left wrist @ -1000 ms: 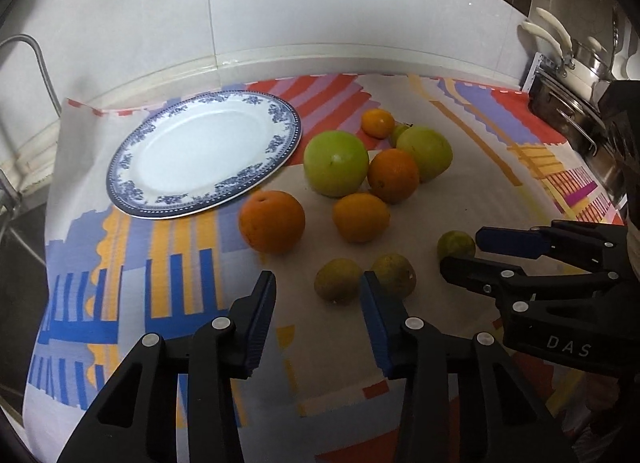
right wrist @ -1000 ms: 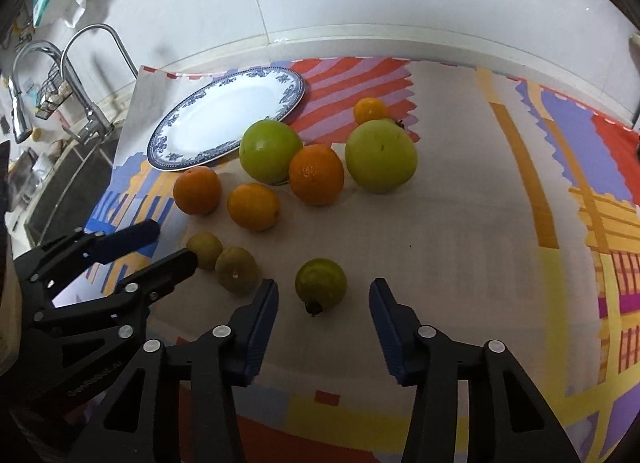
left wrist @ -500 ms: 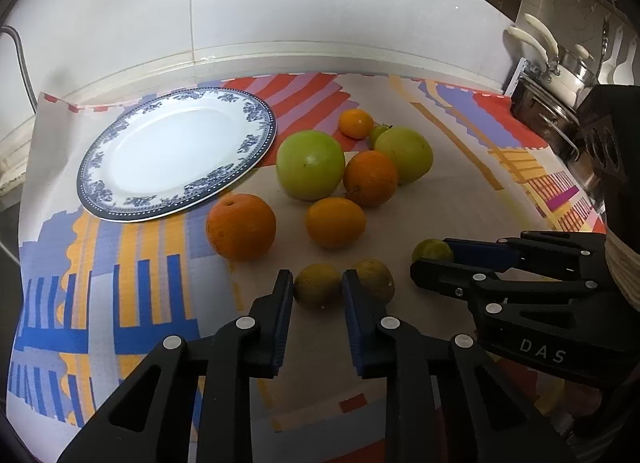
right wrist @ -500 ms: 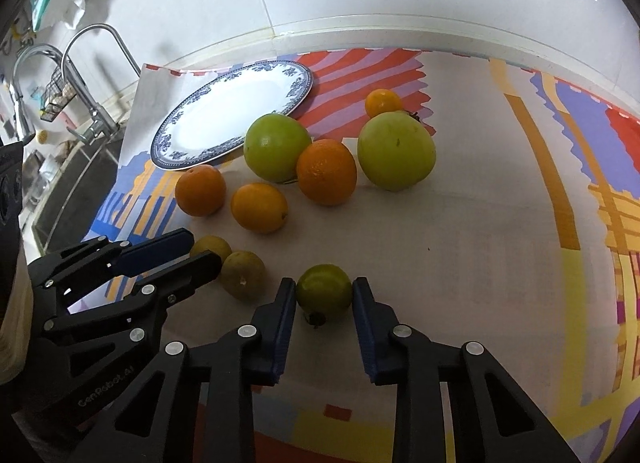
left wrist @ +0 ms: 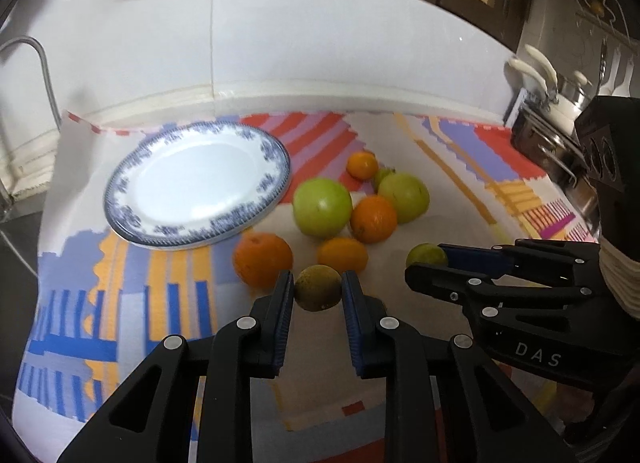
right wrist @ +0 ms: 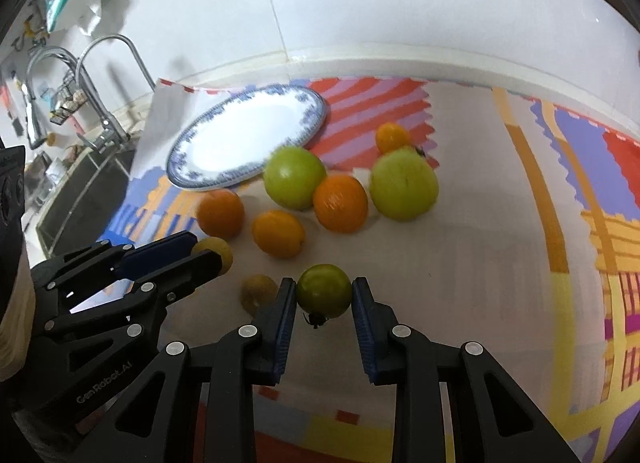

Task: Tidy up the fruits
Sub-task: 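Grasp a small brown fruit with the left tool while the right tool grasps a small dark green fruit, then carry both fruits over the blue-rimmed plate and open both tools to release them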

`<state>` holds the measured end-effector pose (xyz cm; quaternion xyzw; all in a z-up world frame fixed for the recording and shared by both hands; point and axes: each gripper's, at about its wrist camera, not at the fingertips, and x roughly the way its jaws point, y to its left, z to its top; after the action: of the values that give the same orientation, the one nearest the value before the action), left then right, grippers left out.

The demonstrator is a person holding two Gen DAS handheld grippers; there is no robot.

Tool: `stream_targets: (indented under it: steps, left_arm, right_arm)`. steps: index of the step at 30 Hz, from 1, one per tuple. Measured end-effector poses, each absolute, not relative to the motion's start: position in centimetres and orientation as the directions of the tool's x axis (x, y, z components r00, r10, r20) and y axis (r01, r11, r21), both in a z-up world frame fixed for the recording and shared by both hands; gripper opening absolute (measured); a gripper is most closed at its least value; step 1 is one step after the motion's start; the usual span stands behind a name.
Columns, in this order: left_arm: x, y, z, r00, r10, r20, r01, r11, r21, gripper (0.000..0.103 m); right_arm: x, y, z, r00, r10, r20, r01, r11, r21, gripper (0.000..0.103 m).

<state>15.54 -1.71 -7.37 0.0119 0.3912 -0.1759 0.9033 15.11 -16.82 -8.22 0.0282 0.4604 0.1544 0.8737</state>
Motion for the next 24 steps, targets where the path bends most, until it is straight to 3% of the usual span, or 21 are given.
stream_targets:
  steps: [12,24]
  left_arm:
    - [18.3,2.0,-4.1,0.746,-0.227,-0.626,0.242,0.968,-0.062,0.025]
    - [24.7,6.3,-6.1,0.725,-0.156,-0.671,0.140,0.987,-0.079,0.025]
  right_arm:
    - [19.4,-12.7,-4.1,0.579,0.392,-0.715,-0.405,0.899,0.165,0.030]
    - [27.5,-7.3,-5.5,0.467,0.426,-0.775,-0.493,0.853,0.171,0.030]
